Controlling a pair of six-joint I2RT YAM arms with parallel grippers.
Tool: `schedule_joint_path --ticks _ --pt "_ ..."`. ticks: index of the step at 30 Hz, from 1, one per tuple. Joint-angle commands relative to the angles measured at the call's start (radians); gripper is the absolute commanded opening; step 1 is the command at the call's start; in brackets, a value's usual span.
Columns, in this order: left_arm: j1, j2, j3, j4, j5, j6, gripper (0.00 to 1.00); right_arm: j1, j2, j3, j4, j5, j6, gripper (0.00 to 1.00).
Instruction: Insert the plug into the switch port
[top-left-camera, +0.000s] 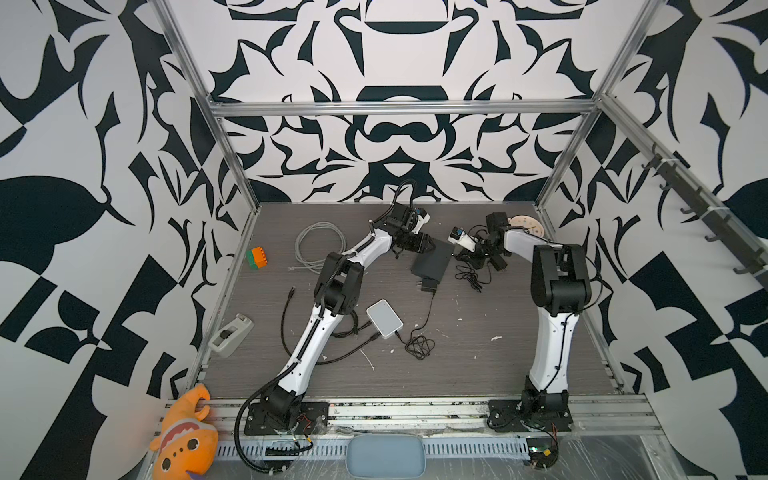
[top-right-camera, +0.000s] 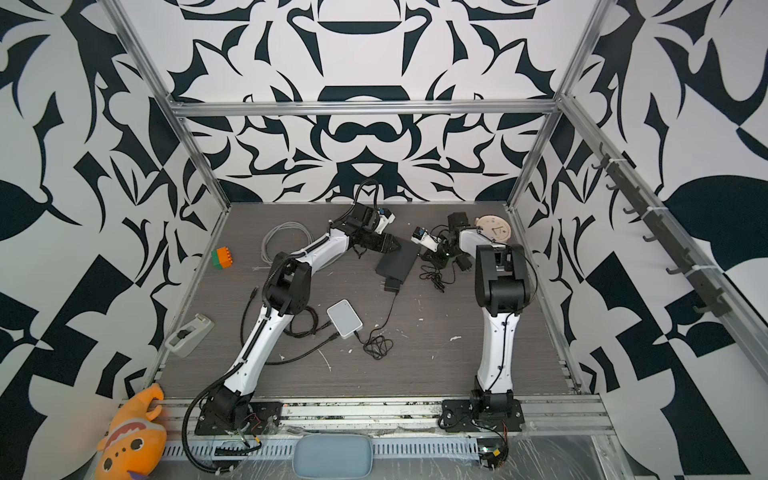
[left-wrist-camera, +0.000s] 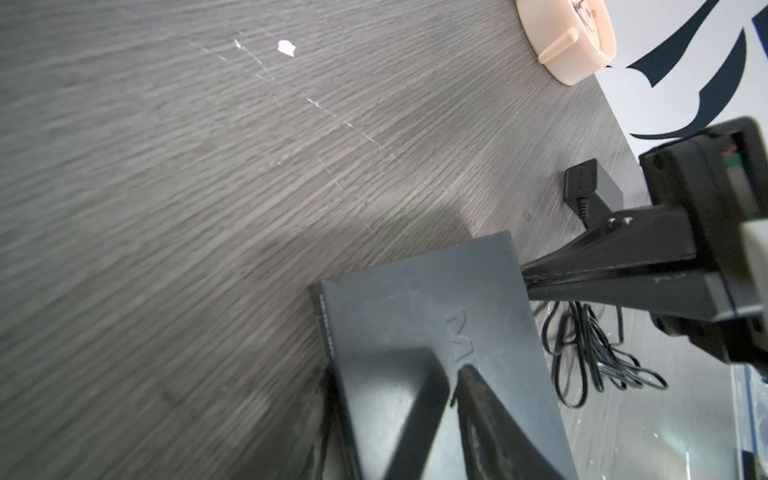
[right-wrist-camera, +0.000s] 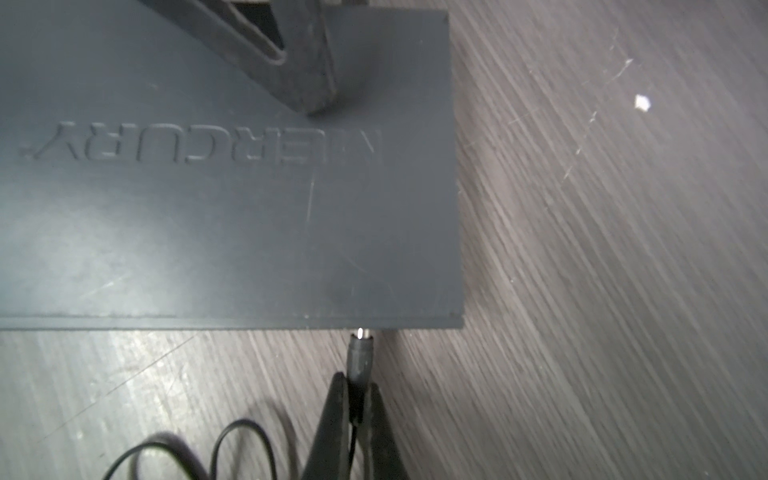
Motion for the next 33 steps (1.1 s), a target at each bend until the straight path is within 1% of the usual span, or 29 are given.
schedule_joint_path --ticks 1,7,11,14,17,22,27,30,33 --pt "-0.145 0.013 -0.043 -0.076 0.198 0.034 0.51 0.112 -0.024 0.101 0.067 -0.143 -0.027 0.00" --pt "-0.143 0.005 -0.038 -0.127 0.154 0.090 0.49 0.114 -0.048 0.144 0.048 -0.067 -0.087 0.00" --pt "-0.143 -0.006 -0.057 -0.102 0.153 0.076 0.48 0.119 -0.015 0.204 -0.019 -0.081 -0.095 0.00" --pt "-0.144 -0.004 -0.060 -0.083 0.166 0.064 0.48 0.126 -0.002 0.175 0.015 -0.085 -0.093 0.00" --pt "-0.146 0.000 -0.058 -0.080 0.189 0.067 0.47 0.128 0.006 0.138 0.089 -0.100 -0.060 0.00" --pt "-0.158 0.003 -0.061 -0.073 0.239 0.057 0.45 0.128 0.031 0.122 0.184 -0.110 -0.003 0.00" --pt "-0.173 0.014 -0.051 -0.081 0.258 0.065 0.44 0.130 0.035 0.121 0.261 -0.132 0.044 0.00" --pt "-0.183 0.025 -0.035 -0.089 0.273 0.064 0.44 0.129 0.036 0.123 0.319 -0.161 0.097 0.00" --pt "-0.193 0.026 -0.030 -0.089 0.281 0.069 0.44 0.137 0.049 0.145 0.335 -0.180 0.120 0.00"
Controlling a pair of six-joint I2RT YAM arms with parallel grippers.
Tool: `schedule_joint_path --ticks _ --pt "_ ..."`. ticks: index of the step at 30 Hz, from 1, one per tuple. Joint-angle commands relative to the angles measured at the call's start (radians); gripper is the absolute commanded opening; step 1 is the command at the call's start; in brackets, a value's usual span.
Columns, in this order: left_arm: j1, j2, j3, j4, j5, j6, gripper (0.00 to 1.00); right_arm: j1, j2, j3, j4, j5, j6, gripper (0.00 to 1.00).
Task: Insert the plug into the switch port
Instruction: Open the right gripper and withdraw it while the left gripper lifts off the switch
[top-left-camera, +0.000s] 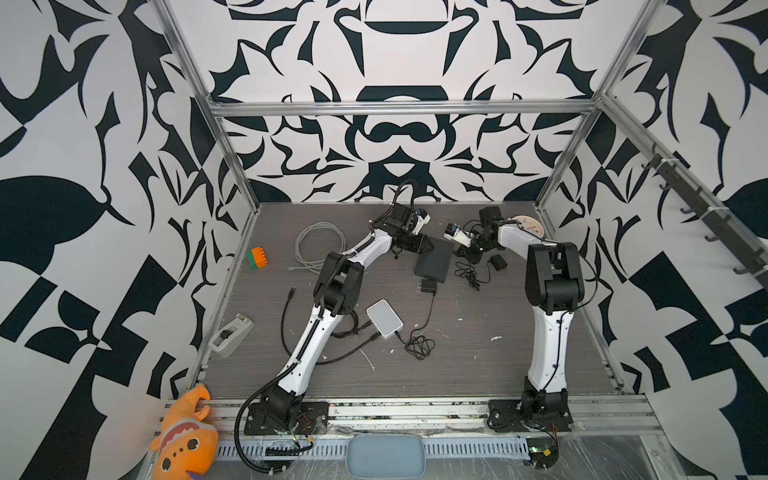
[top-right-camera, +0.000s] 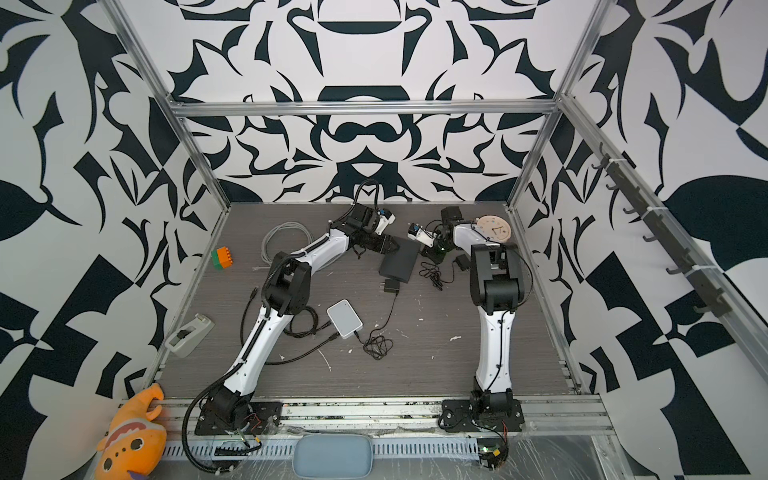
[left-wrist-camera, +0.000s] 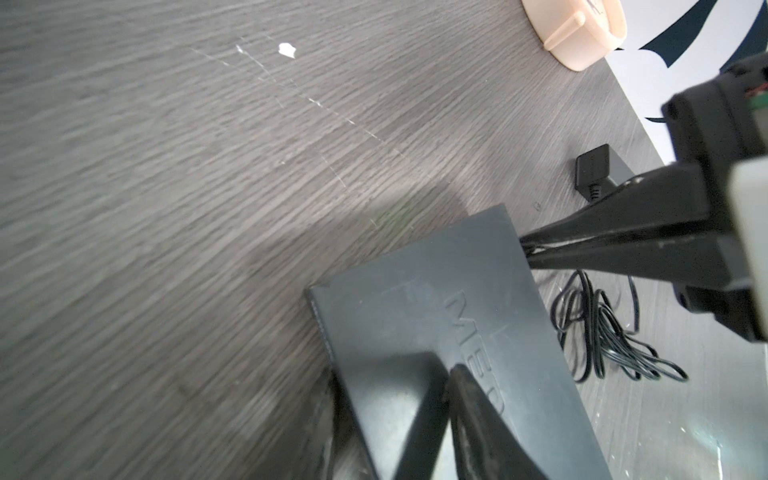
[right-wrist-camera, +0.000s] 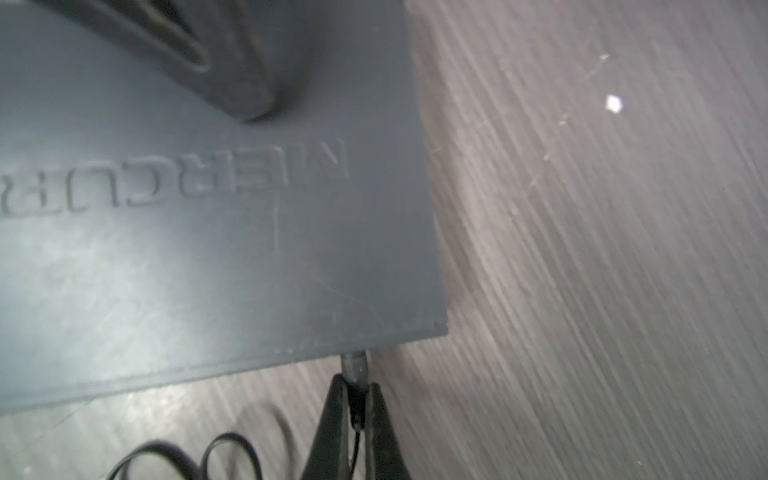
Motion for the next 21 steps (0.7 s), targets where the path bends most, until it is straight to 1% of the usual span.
schedule_joint_path --ticks 1,3,7,11,13,15,18,21 --pt "-0.190 0.039 -0.008 -0.090 0.306 0.026 0.44 0.106 0.015 0.056 0.357 -0.293 0.070 0.00" --pt "-0.191 0.039 -0.006 -0.091 0.302 0.023 0.44 0.111 0.025 0.075 0.325 -0.298 0.050 0.00" --pt "-0.175 0.037 -0.011 -0.089 0.223 -0.015 0.45 0.111 0.016 0.065 0.297 -0.289 0.022 0.05" --pt "-0.127 -0.005 -0.078 -0.026 0.116 -0.094 0.46 0.083 -0.019 0.018 0.293 -0.229 -0.001 0.23" --pt "-0.096 -0.044 -0.130 0.018 0.048 -0.139 0.48 0.047 -0.043 0.004 0.282 -0.213 0.010 0.29" --pt "-0.071 -0.073 -0.161 0.047 0.019 -0.169 0.49 0.017 -0.074 -0.011 0.282 -0.189 0.036 0.32" --pt "-0.055 -0.105 -0.180 0.055 0.006 -0.168 0.49 -0.014 -0.139 -0.037 0.256 -0.170 0.066 0.35" --pt "-0.055 -0.129 -0.192 0.051 0.014 -0.164 0.49 -0.024 -0.196 -0.059 0.256 -0.131 0.153 0.36"
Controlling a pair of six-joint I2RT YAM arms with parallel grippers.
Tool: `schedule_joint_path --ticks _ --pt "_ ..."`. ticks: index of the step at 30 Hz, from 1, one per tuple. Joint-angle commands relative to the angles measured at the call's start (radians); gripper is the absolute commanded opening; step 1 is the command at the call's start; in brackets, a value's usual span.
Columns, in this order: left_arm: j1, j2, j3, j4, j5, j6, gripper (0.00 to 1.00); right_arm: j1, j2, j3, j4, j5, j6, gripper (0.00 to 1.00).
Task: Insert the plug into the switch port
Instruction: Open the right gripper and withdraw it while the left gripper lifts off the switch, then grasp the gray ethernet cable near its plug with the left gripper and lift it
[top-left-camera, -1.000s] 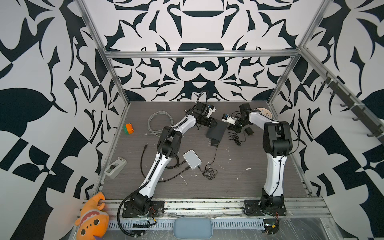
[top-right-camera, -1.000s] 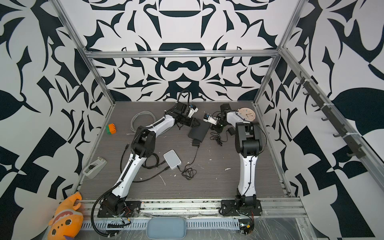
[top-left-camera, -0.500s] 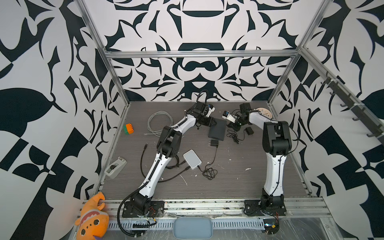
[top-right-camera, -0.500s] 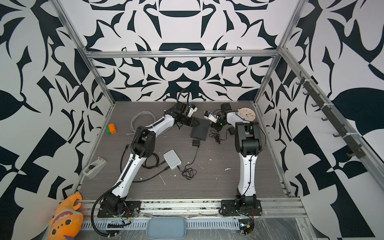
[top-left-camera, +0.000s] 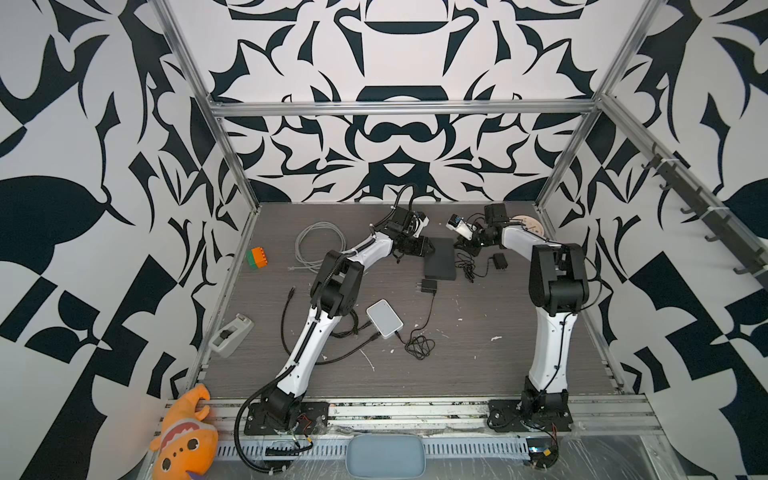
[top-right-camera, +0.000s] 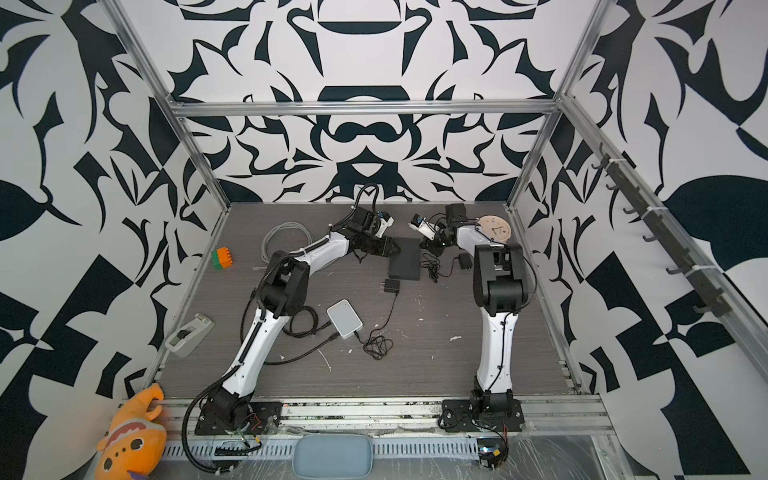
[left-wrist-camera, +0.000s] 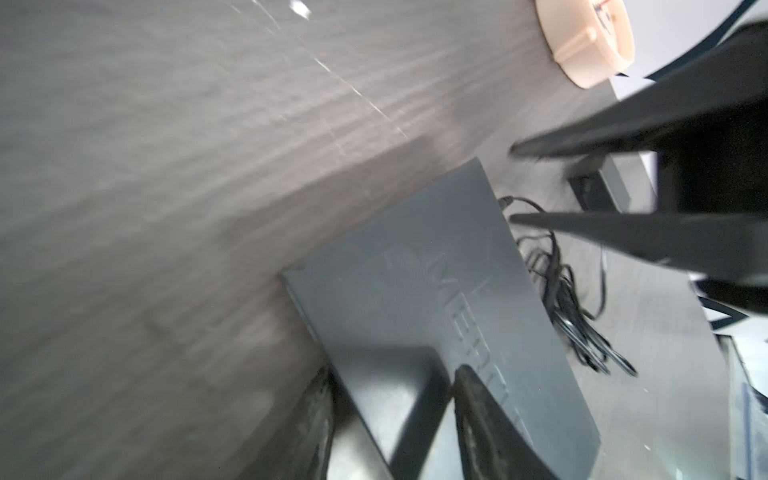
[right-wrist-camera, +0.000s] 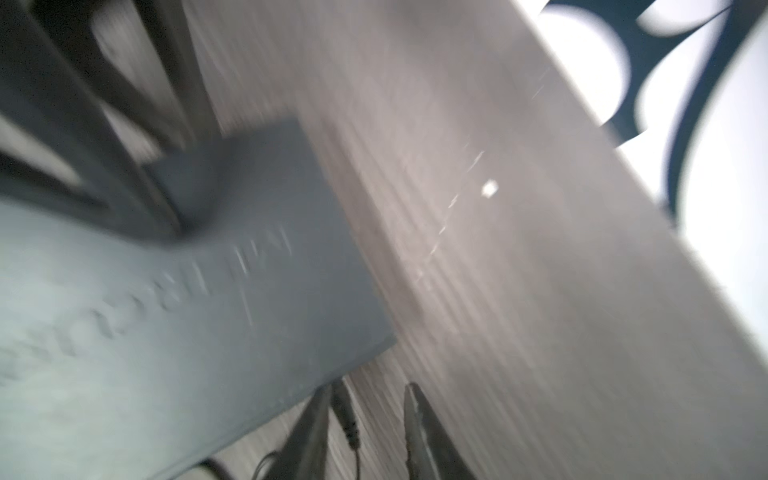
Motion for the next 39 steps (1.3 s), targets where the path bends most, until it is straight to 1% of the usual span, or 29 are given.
schedule_joint_path --ticks 1,3,5,8,10,12,14,18,19,21,24,28,31,34,36,39 --pt "-0.036 -0.048 -0.036 -0.027 0.053 -0.026 0.49 0.005 -0.136 0.000 0.043 -0.027 0.126 0.38" --pt "-0.036 -0.071 -0.063 -0.012 0.044 -0.036 0.49 0.005 -0.155 0.001 0.005 -0.029 0.202 0.46" --pt "-0.036 -0.094 -0.084 -0.010 0.015 -0.039 0.49 0.007 -0.173 -0.010 0.010 -0.031 0.329 0.47" --pt "-0.033 -0.132 -0.105 -0.022 -0.058 -0.028 0.51 0.012 -0.203 -0.050 0.057 -0.079 0.523 0.47" --pt "-0.027 -0.152 -0.109 -0.034 -0.112 -0.011 0.52 0.018 -0.233 -0.115 0.138 -0.083 0.650 0.44" --pt "-0.019 -0.168 -0.104 -0.053 -0.170 0.020 0.52 0.030 -0.256 -0.164 0.198 -0.068 0.731 0.41" --pt "-0.006 -0.180 -0.098 -0.069 -0.235 0.075 0.53 0.049 -0.270 -0.191 0.198 -0.051 0.754 0.40" --pt "0.027 -0.164 -0.033 -0.161 -0.418 0.231 0.53 0.102 -0.286 -0.208 0.135 0.060 0.765 0.41" --pt "0.040 -0.162 -0.021 -0.184 -0.450 0.267 0.53 0.113 -0.284 -0.213 0.128 0.102 0.791 0.42" --pt "0.065 -0.163 -0.022 -0.204 -0.480 0.321 0.53 0.130 -0.281 -0.221 0.107 0.141 0.806 0.42" --pt "0.099 -0.152 0.004 -0.250 -0.486 0.393 0.52 0.142 -0.288 -0.249 0.116 0.200 0.829 0.42" --pt "0.127 -0.144 0.031 -0.361 -0.495 0.488 0.52 0.143 -0.302 -0.274 0.136 0.217 0.865 0.43" --pt "0.146 -0.160 -0.018 -0.392 -0.449 0.548 0.52 0.147 -0.303 -0.276 0.130 0.221 0.870 0.42" --pt "0.150 -0.147 -0.027 -0.435 -0.394 0.592 0.47 0.157 -0.300 -0.270 0.128 0.221 0.875 0.42" --pt "0.151 -0.139 -0.029 -0.459 -0.374 0.604 0.45 0.165 -0.296 -0.259 0.119 0.222 0.879 0.42" --pt "0.151 -0.151 -0.063 -0.454 -0.344 0.606 0.45 0.187 -0.291 -0.236 0.090 0.240 0.866 0.42"
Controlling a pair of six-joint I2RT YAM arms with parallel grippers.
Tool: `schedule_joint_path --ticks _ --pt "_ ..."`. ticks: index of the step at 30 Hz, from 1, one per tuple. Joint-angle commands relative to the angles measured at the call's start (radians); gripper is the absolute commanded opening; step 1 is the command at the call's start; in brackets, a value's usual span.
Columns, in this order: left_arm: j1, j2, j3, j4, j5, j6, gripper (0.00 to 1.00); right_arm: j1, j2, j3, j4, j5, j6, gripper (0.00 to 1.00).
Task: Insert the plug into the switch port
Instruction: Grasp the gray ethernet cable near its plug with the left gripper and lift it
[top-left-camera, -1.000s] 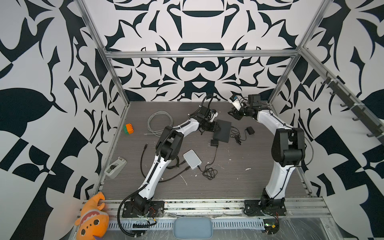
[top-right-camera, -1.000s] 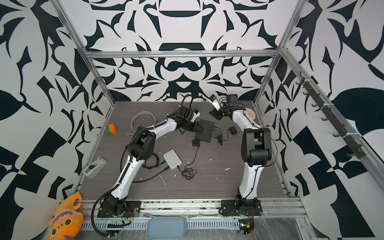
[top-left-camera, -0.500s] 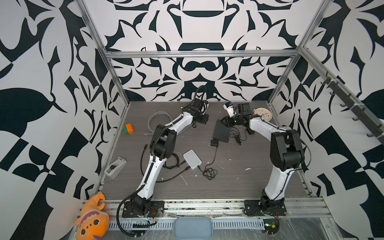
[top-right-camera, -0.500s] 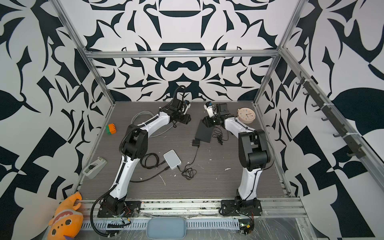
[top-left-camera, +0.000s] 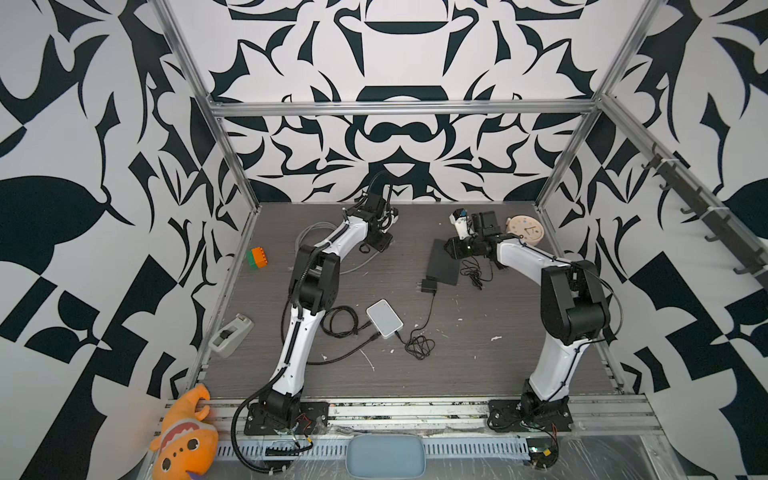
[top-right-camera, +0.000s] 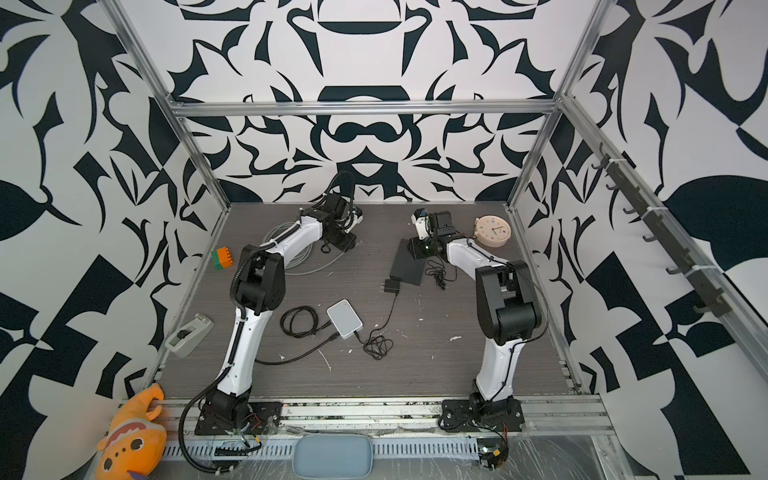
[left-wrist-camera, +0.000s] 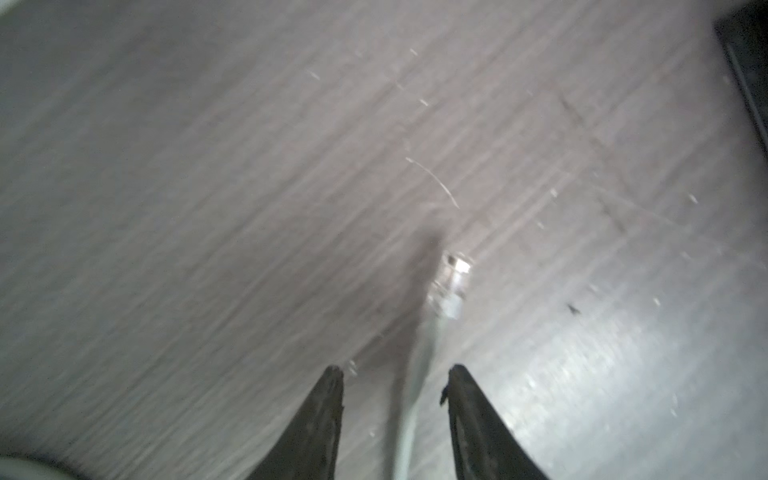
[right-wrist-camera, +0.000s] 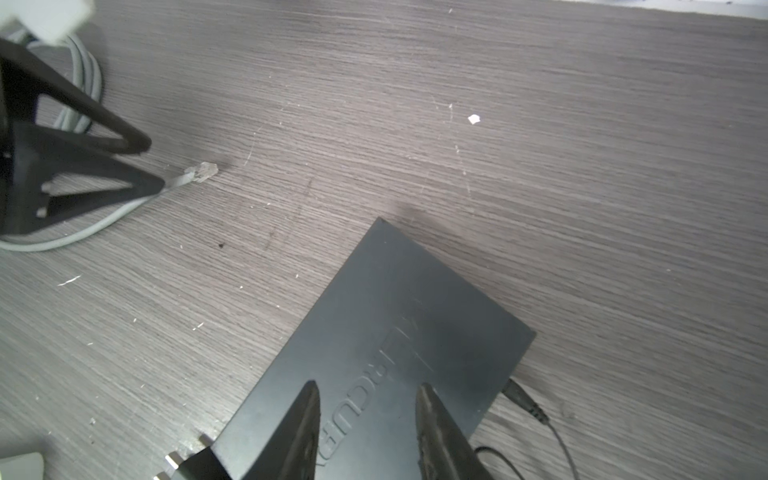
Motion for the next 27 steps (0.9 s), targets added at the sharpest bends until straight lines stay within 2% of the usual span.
schedule_joint_path --ticks 1,3,5,7,10,13,17,19,22,27 --pt "-0.004 -0.022 -0.055 -0.061 0.075 0.048 0.45 0.028 -0.035 0.048 -0.023 0.030 0.002 0.42" --pt "-0.005 -0.036 -0.087 -0.045 0.100 0.057 0.43 0.033 -0.031 0.058 -0.035 0.037 0.004 0.42" --pt "-0.006 -0.036 -0.103 -0.036 0.100 0.065 0.32 0.034 -0.032 0.062 -0.031 0.037 0.026 0.42" --pt "-0.008 -0.033 -0.099 -0.038 0.111 0.073 0.13 0.034 -0.034 0.070 -0.032 0.025 0.067 0.41" --pt "-0.018 -0.083 -0.140 0.026 0.174 0.090 0.02 0.036 -0.028 0.115 -0.069 -0.008 0.130 0.38" --pt "-0.054 -0.182 -0.240 0.167 0.235 0.152 0.00 0.044 -0.034 0.110 -0.033 -0.094 0.224 0.38" --pt "-0.090 -0.271 -0.320 0.267 0.349 0.233 0.00 0.043 -0.064 -0.024 0.201 -0.241 0.452 0.38" --pt "-0.091 -0.293 -0.334 0.273 0.417 0.255 0.00 0.043 -0.082 -0.088 0.296 -0.269 0.536 0.38" --pt "-0.096 -0.319 -0.365 0.296 0.483 0.266 0.00 0.045 -0.122 -0.160 0.387 -0.281 0.593 0.39" --pt "-0.110 -0.320 -0.369 0.290 0.461 0.275 0.00 0.045 -0.176 -0.216 0.451 -0.289 0.663 0.39"
